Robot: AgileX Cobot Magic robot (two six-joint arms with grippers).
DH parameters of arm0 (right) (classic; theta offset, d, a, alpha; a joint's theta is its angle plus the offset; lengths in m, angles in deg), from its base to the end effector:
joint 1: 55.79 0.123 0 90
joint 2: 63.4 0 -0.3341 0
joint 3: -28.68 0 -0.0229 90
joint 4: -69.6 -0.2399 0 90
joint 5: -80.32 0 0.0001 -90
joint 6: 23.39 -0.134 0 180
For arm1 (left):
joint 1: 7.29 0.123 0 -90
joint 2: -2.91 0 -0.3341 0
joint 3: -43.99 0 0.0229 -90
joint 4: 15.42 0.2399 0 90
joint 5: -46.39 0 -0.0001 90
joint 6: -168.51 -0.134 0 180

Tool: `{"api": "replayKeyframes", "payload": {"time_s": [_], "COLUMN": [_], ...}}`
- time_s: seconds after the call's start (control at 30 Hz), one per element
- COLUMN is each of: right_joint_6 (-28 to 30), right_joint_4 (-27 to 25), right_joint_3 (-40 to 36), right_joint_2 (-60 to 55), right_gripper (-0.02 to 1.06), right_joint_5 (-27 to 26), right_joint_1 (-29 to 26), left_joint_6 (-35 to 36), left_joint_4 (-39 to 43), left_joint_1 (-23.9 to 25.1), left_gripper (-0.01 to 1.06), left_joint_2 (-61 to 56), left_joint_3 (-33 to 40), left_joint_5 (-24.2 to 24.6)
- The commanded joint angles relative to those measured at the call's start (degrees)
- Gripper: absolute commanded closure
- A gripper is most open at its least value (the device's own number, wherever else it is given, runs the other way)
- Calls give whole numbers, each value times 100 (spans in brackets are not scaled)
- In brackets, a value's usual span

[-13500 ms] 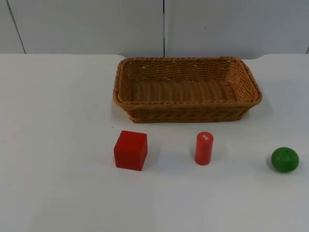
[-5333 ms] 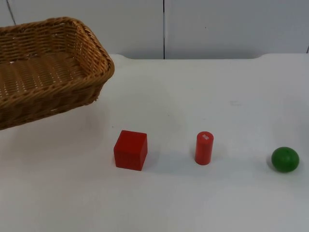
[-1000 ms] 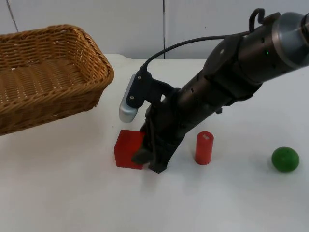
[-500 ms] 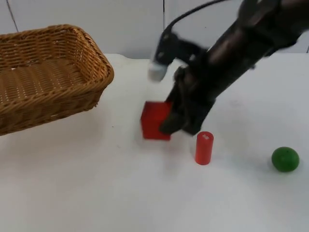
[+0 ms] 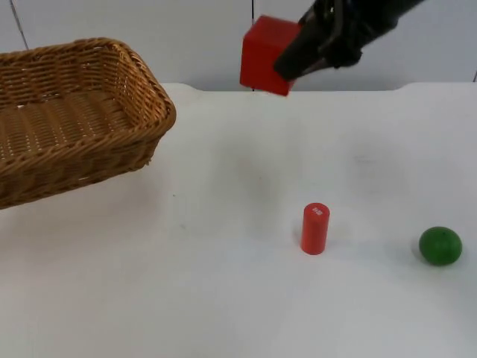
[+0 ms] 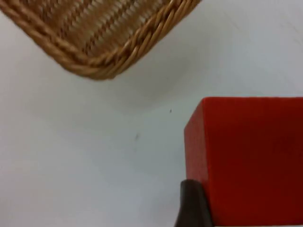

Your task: Pick up the basket with the left hand and place the object to the left of the red cylinder into the basket with the right hand.

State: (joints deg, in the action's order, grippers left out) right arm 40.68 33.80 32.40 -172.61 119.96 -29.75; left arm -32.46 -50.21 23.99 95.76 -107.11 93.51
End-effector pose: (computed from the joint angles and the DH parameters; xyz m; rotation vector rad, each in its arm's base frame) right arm 0.3626 0.2329 0.3021 -1.3564 1.9641 0.3905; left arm 0.2579 0.0911 0.2334 -0.7480 2.6159 -0.4860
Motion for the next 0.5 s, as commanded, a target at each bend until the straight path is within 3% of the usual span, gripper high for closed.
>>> {"api": "replayKeyframes", "payload": {"time_s": [0.0,0.1,0.3,0.47], "right_joint_6": [-168,-520,-1130,-1238], "right_joint_4": [-31,-6,627,679], "right_joint_3": [93,545,1226,1839], "right_joint_2": [90,65,52,-301], "right_gripper": [105,105,105,105], "right_joint_5": [120,545,168,89], "right_joint_1": [3,103,709,1252], "left_joint_6": [35,35,35,35], "left_joint_4": [-208,-208,-208,-208], "left_joint_1": [21,21,21,21], "left_gripper": [105,105,105,105], "left_joint_2": [-22,-22,-22,-22], "left_joint_3": [7,7,7,7], "left_joint_5": [49,49,49,60]}}
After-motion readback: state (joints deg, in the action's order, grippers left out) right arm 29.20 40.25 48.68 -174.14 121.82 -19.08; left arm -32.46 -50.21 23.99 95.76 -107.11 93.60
